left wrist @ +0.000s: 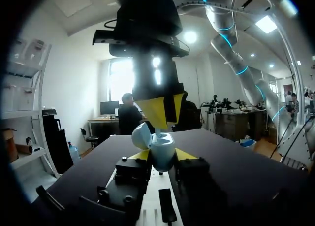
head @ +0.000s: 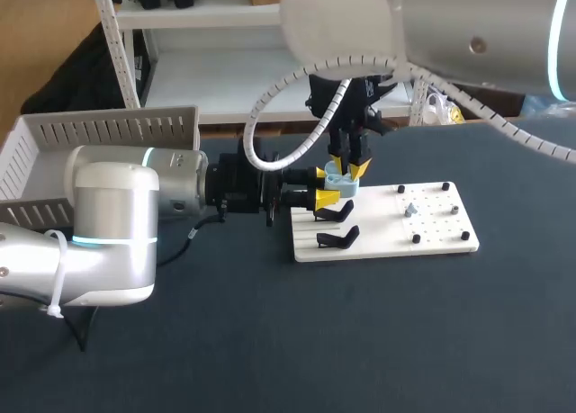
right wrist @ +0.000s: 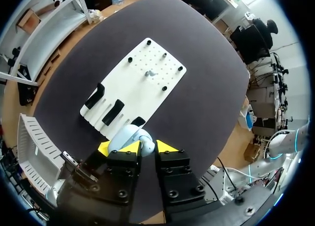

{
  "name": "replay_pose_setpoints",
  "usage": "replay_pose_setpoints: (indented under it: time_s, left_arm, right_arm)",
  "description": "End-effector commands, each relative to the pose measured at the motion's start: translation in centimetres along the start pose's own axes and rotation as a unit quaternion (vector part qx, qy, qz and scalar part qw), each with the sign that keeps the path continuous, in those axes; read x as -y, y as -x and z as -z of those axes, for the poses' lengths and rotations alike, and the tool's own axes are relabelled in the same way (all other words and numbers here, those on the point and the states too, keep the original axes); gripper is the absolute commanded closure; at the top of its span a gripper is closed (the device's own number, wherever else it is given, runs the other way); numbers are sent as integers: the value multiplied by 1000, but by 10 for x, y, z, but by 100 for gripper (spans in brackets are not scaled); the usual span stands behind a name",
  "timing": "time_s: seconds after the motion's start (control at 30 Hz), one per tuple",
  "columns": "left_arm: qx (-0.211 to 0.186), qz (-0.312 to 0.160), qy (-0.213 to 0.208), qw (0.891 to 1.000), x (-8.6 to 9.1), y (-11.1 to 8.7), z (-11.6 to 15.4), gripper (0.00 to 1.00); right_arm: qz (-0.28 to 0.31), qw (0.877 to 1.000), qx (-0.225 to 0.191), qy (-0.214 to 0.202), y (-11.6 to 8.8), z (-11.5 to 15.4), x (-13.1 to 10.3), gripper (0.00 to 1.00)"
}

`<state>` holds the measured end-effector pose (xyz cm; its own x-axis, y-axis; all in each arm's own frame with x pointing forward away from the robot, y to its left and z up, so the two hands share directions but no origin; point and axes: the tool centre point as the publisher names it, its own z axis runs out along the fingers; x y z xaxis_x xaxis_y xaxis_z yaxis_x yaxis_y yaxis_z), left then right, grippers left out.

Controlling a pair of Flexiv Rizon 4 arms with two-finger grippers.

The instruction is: Pick up each earbud case from the left stands, insert the matching earbuds, close the lid, and place the case in the box.

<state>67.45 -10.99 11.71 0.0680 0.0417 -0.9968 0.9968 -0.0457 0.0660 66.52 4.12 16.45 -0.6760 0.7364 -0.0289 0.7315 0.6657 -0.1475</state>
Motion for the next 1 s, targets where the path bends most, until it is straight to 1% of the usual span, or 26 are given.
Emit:
replay_pose_setpoints:
  time_s: [0.03, 0.5, 0.53, 0.63, 0.7, 0.73, 0.77, 0.9, 1.0]
  left_arm:
    - [2, -1, 1, 1000, 0, -1, 0, 100]
    - [2, -1, 1, 1000, 0, -1, 0, 100]
    - [2, -1, 1, 1000, 0, -1, 0, 100]
    - [2, -1, 1, 1000, 0, -1, 0, 100]
    - [2, -1, 1, 1000, 0, -1, 0, 100]
    - [2, -1, 1, 1000, 0, -1, 0, 100]
    - [2, -1, 1, 1000, 0, -1, 0, 100]
    - [2, -1, 1, 1000, 0, -1, 0, 100]
    - [2, -1, 1, 1000, 0, -1, 0, 100]
  right_arm:
    - [-1, 1000, 1, -2, 0, -1, -2, 100]
    - [4, 1000, -6, -11, -4, -2, -6, 100]
    - [4, 1000, -6, -11, -4, -2, -6, 96]
    - [4, 1000, -7, -11, -4, -2, -6, 76]
    - [4, 1000, -8, -8, -5, -1, -6, 67]
    - [4, 1000, -8, -8, -5, -1, -6, 65]
    - [4, 1000, -9, -6, -5, 0, -6, 60]
    - [3, 1000, -9, 2, -7, 4, -1, 60]
    - [2, 1000, -7, 18, -9, 13, 4, 60]
